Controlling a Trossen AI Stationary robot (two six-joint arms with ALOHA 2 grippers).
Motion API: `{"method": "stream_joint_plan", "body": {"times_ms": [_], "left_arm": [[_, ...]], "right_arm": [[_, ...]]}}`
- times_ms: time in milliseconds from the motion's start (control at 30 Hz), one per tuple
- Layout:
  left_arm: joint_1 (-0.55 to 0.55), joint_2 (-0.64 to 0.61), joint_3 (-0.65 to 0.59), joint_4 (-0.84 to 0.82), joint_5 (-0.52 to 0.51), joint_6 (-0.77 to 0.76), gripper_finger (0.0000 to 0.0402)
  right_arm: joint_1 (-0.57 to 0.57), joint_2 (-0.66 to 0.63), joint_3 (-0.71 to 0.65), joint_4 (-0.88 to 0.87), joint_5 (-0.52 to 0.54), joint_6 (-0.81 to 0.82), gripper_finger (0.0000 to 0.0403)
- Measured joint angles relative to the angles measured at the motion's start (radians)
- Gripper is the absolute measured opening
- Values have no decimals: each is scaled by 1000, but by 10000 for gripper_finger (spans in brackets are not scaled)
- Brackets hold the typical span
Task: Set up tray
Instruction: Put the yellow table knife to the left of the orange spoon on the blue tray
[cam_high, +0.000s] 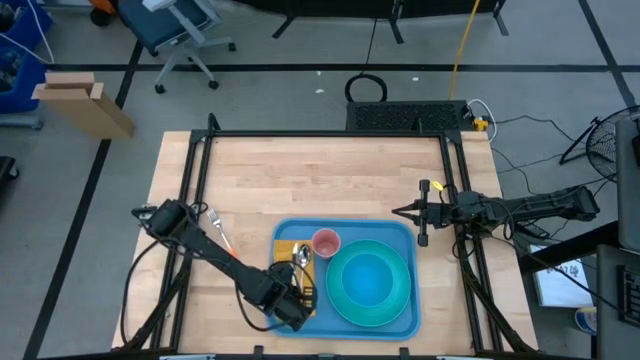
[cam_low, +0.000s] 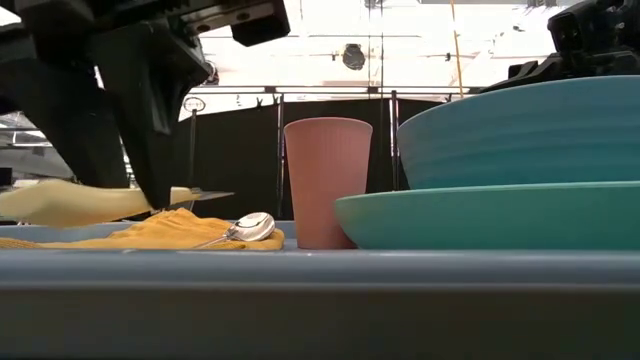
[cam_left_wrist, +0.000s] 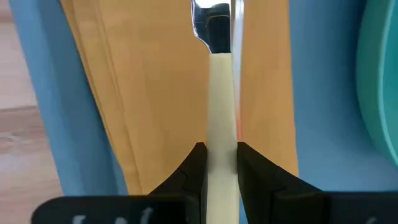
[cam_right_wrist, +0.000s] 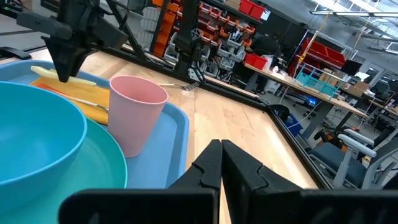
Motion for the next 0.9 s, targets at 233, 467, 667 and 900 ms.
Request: {"method": "stream_joint_plan", "body": {"times_ms": [233,467,667,900], "left_arm": [[-4,0,0,-30,-12,-15,61],[-4,9,0,-53,12,-15,61],[-2,14,0,-54,15,-6,61],[3,34,0,-48,35,8,61]], "right_arm": [[0,0,0,1,0,0,0],[0,0,0,2,0,0,0],[0,0,0,3,0,1,0],[0,0,0,1,0,1,0]]}}
